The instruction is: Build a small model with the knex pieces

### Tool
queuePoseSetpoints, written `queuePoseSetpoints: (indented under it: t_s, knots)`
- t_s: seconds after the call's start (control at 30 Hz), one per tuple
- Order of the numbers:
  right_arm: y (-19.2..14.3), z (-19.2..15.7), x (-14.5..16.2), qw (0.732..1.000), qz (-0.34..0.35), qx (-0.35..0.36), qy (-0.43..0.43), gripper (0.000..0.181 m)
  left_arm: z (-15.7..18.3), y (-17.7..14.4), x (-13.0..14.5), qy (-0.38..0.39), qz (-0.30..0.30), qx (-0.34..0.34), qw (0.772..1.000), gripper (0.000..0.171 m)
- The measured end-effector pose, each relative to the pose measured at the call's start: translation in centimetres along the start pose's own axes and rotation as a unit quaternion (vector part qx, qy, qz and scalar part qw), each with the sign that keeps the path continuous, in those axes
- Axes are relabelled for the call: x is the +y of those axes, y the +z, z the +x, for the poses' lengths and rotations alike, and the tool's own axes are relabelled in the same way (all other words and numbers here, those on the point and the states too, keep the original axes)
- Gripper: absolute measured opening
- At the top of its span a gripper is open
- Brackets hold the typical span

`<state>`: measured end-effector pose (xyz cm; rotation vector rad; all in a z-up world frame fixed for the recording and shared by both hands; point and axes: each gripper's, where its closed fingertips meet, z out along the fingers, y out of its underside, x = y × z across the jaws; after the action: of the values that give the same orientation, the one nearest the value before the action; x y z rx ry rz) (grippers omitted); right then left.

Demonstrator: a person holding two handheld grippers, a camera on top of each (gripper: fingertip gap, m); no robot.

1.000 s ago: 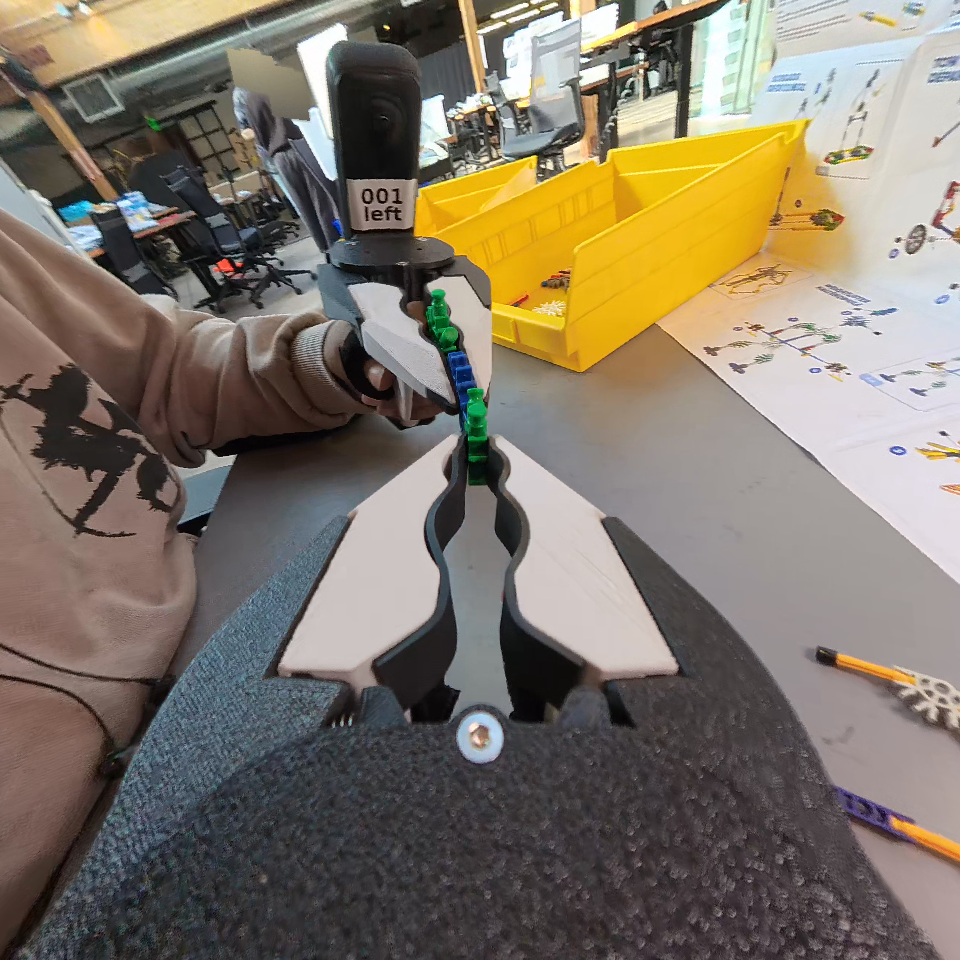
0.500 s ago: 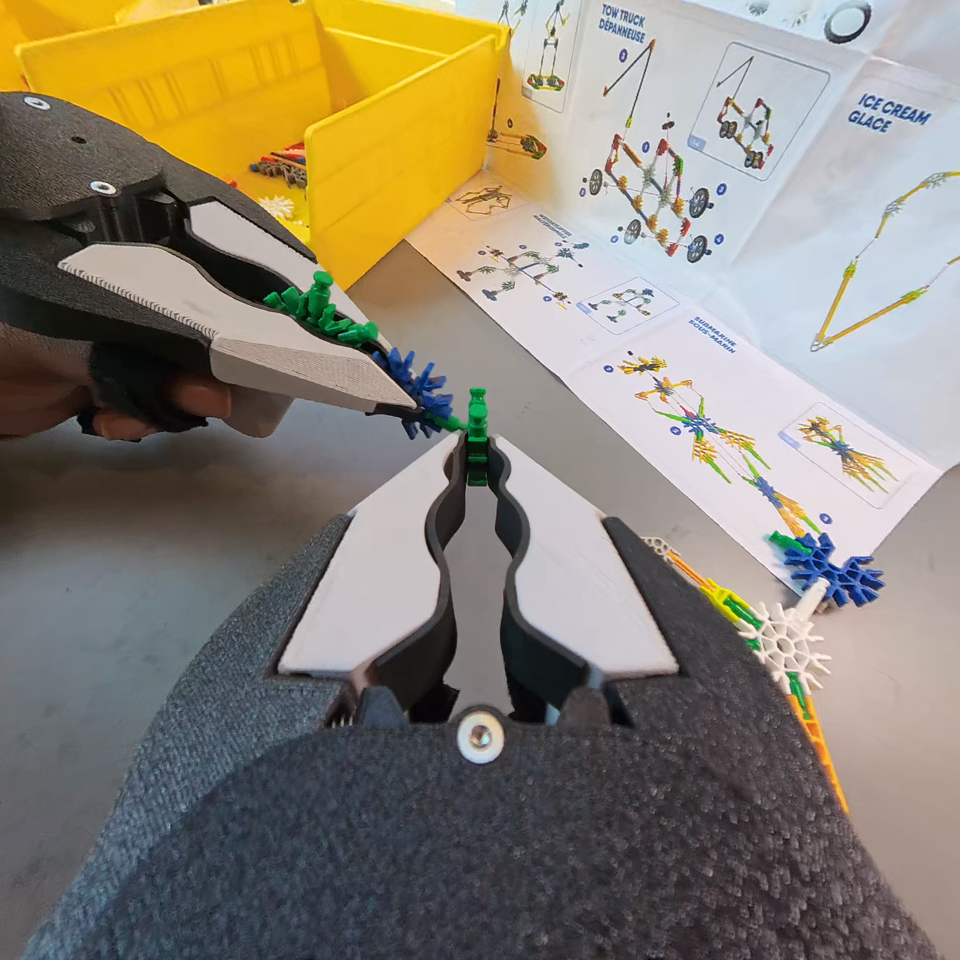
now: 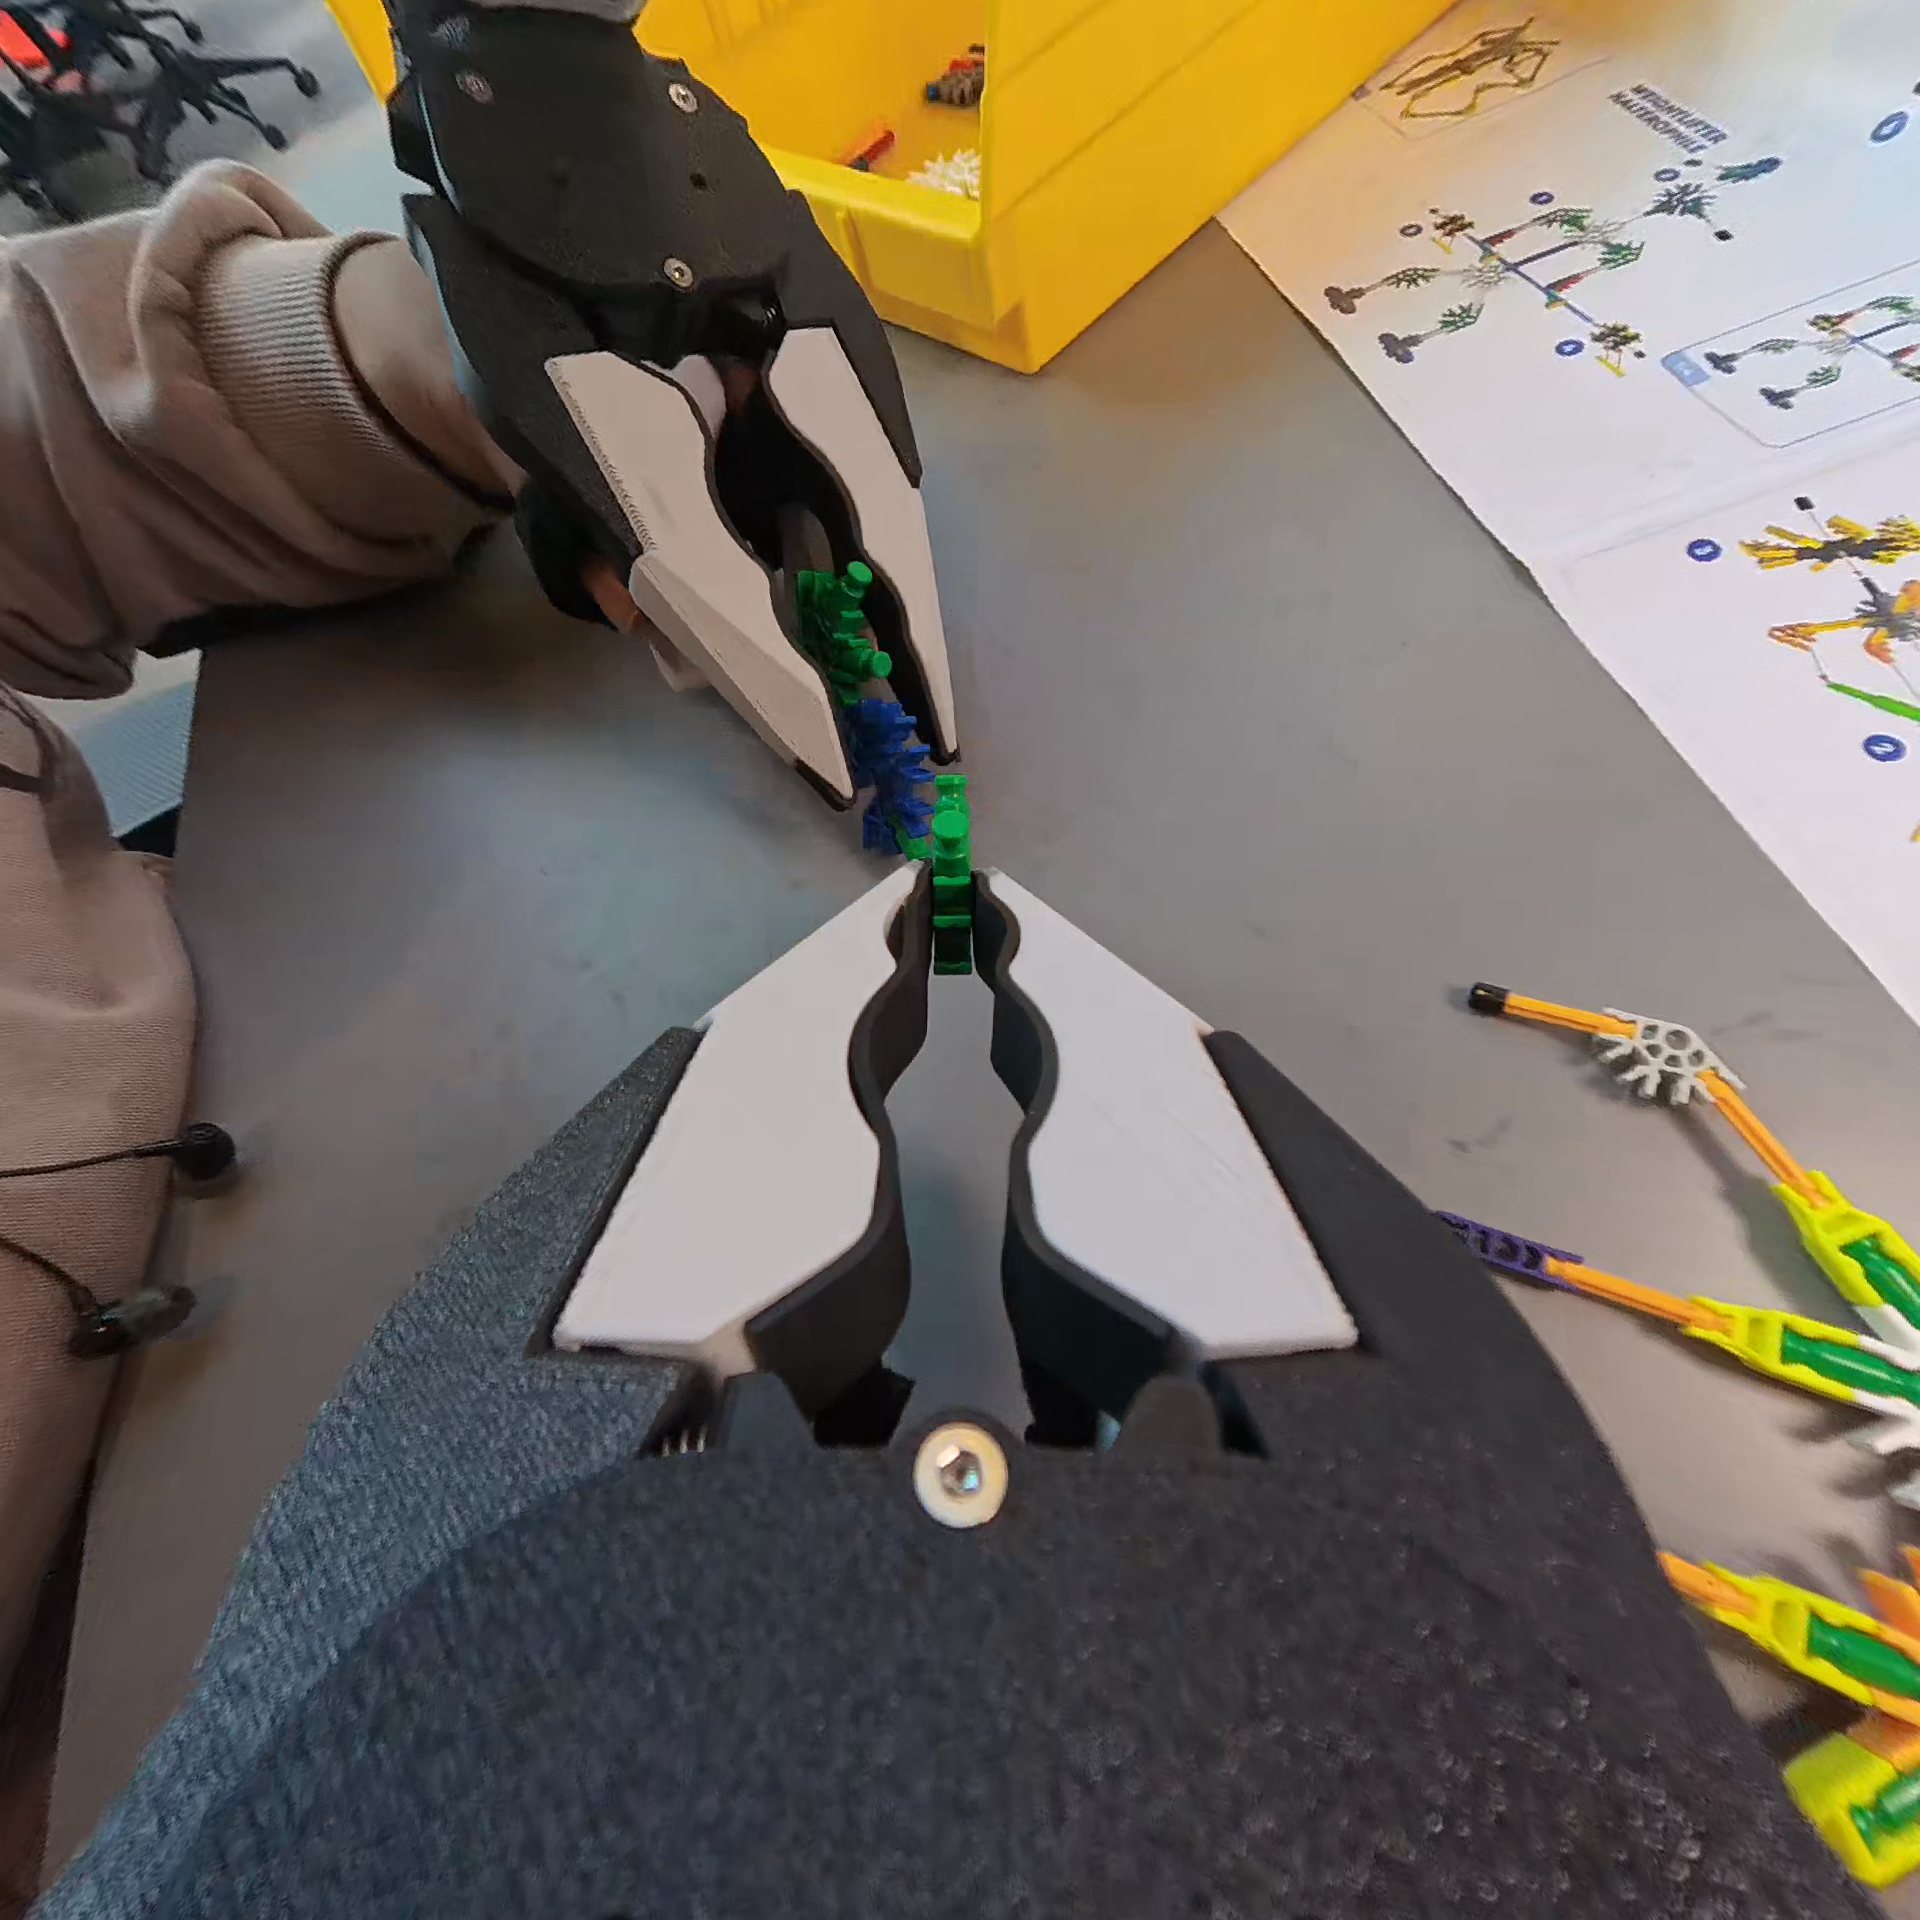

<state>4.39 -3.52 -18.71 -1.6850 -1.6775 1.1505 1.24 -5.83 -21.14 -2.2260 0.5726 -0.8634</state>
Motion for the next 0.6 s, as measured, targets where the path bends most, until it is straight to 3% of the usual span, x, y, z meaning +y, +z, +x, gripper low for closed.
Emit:
queuePoseSetpoints:
  t_s: [0.1, 0.3, 0.43, 0.6]
  knots:
    - [-0.2, 0.0, -0.4, 1.0, 0.017, -0.012, 0.017, 0.005, 0.1, -0.6, -0.5, 0.022, 0.012, 0.011, 1.0, 0.032]
    - [-0.2, 0.1, -0.5, 0.999, 0.024, -0.011, 0.025, 0.005, -0.7, -2.1, -1.9, 0.047, 0.052, -0.011, 0.997, 0.032]
    - [0.0, -0.2, -0.3, 1.0, 0.016, -0.016, 0.018, 0.005, 0.3, -2.4, -2.7, 0.061, 0.076, 0.009, 0.995, 0.031]
    - [0.5, -0.7, 1.0, 1.0, -0.026, -0.017, 0.001, 0.005, 1.1, -1.7, -1.8, 0.105, 0.05, 0.007, 0.993, 0.03]
